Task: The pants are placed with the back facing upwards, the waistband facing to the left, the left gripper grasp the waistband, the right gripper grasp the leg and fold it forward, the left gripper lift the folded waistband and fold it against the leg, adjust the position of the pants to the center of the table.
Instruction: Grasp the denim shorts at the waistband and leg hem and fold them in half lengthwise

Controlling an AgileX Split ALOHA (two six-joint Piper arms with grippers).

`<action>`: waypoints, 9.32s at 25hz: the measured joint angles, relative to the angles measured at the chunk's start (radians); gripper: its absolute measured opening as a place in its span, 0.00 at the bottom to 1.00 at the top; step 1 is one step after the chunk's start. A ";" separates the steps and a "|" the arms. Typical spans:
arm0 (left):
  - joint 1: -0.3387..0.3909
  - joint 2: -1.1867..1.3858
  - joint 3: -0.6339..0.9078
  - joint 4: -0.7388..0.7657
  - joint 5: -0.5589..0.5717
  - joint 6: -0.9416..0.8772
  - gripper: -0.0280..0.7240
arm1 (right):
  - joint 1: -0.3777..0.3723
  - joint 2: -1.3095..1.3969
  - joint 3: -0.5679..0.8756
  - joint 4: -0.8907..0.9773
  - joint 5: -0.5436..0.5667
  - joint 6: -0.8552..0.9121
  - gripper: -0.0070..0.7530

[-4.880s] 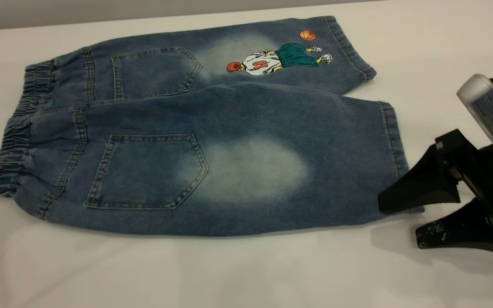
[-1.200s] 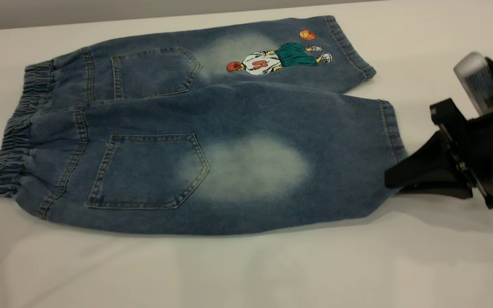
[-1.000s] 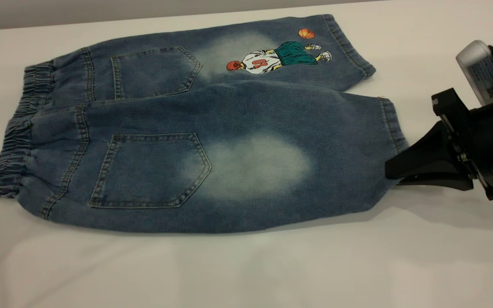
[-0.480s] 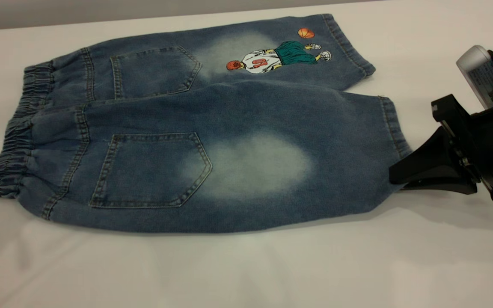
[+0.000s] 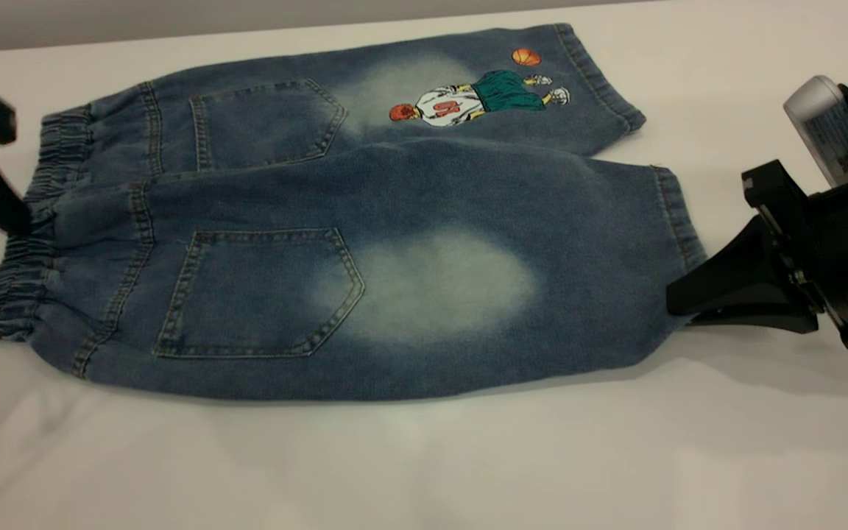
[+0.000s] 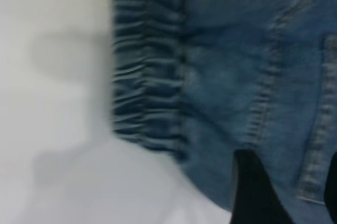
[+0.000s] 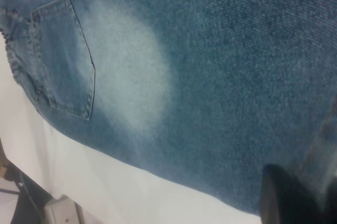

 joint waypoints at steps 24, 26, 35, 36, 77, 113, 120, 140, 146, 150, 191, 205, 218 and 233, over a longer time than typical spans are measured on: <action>0.145 0.209 -0.005 0.082 -0.089 0.026 0.46 | 0.001 0.000 0.000 -0.018 0.008 0.000 0.03; 0.145 0.219 -0.017 0.082 -0.091 0.028 0.46 | 0.001 0.000 0.000 -0.019 0.012 0.000 0.03; 0.144 0.265 -0.074 0.082 -0.079 0.059 0.46 | 0.001 0.000 0.000 -0.021 0.012 0.000 0.03; 0.144 0.265 -0.074 0.082 -0.085 0.072 0.46 | 0.001 0.000 0.000 -0.021 0.012 0.000 0.03; 0.068 0.315 -0.088 -0.002 -0.129 0.074 0.80 | 0.001 0.000 0.000 -0.020 0.042 0.000 0.03; 0.053 0.390 -0.132 -0.026 -0.032 0.096 0.23 | 0.001 0.000 0.000 -0.002 0.158 0.000 0.03; 0.051 0.391 -0.224 -0.026 0.127 0.124 0.23 | 0.001 -0.026 0.000 0.004 0.175 0.000 0.03; 0.045 0.147 -0.278 -0.136 0.378 0.247 0.23 | 0.001 -0.327 0.025 0.009 0.146 0.000 0.03; -0.004 0.079 -0.240 -0.134 0.380 0.239 0.23 | 0.001 -0.438 0.103 0.009 0.063 0.000 0.03; -0.029 0.031 -0.199 -0.129 0.376 0.235 0.23 | 0.001 -0.511 0.159 0.009 0.060 0.000 0.03; -0.027 -0.361 0.054 -0.033 0.229 -0.083 0.23 | 0.001 -0.496 -0.044 -0.094 -0.068 0.051 0.03; -0.027 -0.068 -0.119 -0.023 0.276 -0.072 0.23 | 0.001 -0.343 -0.248 -0.109 -0.060 0.130 0.03; -0.024 0.049 -0.284 0.054 0.377 -0.101 0.23 | 0.070 -0.193 -0.475 -0.176 -0.076 0.220 0.03; -0.015 0.156 -0.413 0.192 0.445 -0.221 0.23 | 0.101 -0.040 -0.705 -0.261 -0.087 0.290 0.03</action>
